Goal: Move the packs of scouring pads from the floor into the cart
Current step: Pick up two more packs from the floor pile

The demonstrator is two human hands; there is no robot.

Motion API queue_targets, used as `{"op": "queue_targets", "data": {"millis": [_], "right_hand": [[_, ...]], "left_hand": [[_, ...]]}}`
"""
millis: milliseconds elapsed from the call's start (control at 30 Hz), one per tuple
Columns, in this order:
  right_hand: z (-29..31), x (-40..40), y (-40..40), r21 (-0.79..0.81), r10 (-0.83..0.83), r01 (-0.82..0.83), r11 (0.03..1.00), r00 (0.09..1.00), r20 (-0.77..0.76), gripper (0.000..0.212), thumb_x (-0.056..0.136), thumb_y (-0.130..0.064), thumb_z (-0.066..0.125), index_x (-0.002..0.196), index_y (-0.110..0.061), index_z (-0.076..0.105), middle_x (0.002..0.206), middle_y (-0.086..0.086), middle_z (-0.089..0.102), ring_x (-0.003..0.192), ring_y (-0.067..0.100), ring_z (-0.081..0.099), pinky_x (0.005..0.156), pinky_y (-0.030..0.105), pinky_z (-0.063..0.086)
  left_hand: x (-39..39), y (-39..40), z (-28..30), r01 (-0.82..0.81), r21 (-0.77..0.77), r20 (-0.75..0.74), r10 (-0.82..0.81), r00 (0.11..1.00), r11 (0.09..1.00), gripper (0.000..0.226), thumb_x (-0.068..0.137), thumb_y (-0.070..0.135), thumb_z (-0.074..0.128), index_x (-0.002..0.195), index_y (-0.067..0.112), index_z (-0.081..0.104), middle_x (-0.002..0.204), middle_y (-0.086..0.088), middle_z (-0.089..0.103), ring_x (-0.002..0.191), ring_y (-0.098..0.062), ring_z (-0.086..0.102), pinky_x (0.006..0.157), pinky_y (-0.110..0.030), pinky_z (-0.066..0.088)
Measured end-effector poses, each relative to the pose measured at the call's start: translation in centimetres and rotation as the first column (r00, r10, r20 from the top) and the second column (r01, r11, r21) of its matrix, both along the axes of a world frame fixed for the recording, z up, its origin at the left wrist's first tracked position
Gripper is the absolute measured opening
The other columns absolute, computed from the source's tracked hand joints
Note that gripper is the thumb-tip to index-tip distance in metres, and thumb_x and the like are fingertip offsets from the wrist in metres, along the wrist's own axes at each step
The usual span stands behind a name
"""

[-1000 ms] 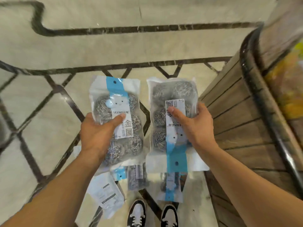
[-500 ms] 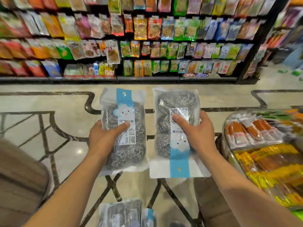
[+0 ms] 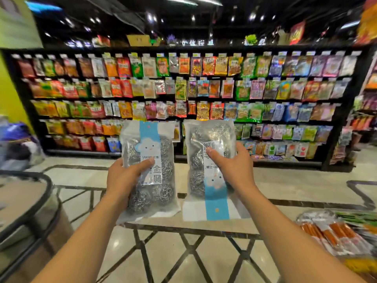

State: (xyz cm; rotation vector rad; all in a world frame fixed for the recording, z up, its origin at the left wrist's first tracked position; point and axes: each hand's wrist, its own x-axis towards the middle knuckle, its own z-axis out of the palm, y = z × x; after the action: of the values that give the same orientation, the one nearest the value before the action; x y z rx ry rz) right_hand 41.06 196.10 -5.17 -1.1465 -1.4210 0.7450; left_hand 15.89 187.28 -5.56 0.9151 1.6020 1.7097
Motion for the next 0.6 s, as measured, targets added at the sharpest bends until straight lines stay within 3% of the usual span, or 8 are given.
{"op": "queue_targets", "data": {"millis": [167, 300, 433, 533, 600], "right_hand": [[0.8, -3.7, -2.3, 0.019, 0.199, -0.199, 0.980, 0.980, -0.004, 0.048, 0.075, -0.052, 0.086, 0.110, -0.031, 0.062, 0.100, -0.012, 0.070, 0.092, 0.012, 0.069, 0.079, 0.037, 0.058], [0.6, -7.6, -5.4, 0.010, 0.395, -0.395, 0.919, 0.919, 0.010, 0.048, 0.078, -0.052, 0.085, 0.112, -0.036, 0.056, 0.095, -0.024, 0.062, 0.087, -0.002, 0.060, 0.073, 0.027, 0.049], [-0.3, -12.3, -10.2, -0.032, 0.571, -0.570, 0.821, 0.821, 0.023, 0.052, 0.076, -0.054, 0.085, 0.115, -0.030, 0.060, 0.099, -0.018, 0.066, 0.095, 0.013, 0.067, 0.084, 0.038, 0.056], [-0.8, -15.7, -15.0, -0.031, 0.686, -0.685, 0.728, 0.725, 0.061, 0.050, 0.076, -0.054, 0.085, 0.113, -0.031, 0.058, 0.095, -0.021, 0.063, 0.091, 0.011, 0.065, 0.075, 0.032, 0.053], [-1.0, -17.8, -18.9, -0.027, 0.744, -0.745, 0.667, 0.663, 0.087, 0.051, 0.075, -0.056, 0.085, 0.112, -0.034, 0.058, 0.097, -0.018, 0.067, 0.092, 0.012, 0.067, 0.073, 0.031, 0.053]], "left_hand": [[-1.5, -6.7, 1.8, -0.168, 0.047, -0.006, 0.169, 0.986, 0.985, 0.048, 0.071, 0.023, 0.092, 0.114, 0.015, 0.072, 0.098, -0.004, 0.081, 0.090, -0.026, 0.078, 0.091, -0.050, 0.060], [-2.3, -13.8, 2.1, -0.342, 0.064, -0.028, 0.344, 0.938, 0.937, 0.044, 0.073, 0.022, 0.091, 0.113, 0.017, 0.073, 0.093, 0.002, 0.081, 0.085, -0.018, 0.079, 0.085, -0.041, 0.061], [-2.9, -22.3, 1.7, -0.531, 0.057, -0.035, 0.534, 0.845, 0.845, 0.044, 0.073, 0.024, 0.091, 0.111, 0.015, 0.072, 0.083, 0.004, 0.079, 0.069, -0.014, 0.076, 0.063, -0.029, 0.057], [-2.8, -29.4, 1.3, -0.643, 0.064, -0.016, 0.645, 0.764, 0.763, 0.034, 0.077, 0.025, 0.089, 0.102, 0.015, 0.069, 0.065, 0.011, 0.073, 0.058, -0.009, 0.070, 0.051, -0.022, 0.051], [-2.4, -34.5, 1.2, -0.695, 0.047, 0.001, 0.696, 0.719, 0.718, 0.027, 0.080, 0.021, 0.086, 0.095, 0.014, 0.066, 0.047, 0.014, 0.063, 0.038, 0.001, 0.057, 0.038, -0.015, 0.043]]}}
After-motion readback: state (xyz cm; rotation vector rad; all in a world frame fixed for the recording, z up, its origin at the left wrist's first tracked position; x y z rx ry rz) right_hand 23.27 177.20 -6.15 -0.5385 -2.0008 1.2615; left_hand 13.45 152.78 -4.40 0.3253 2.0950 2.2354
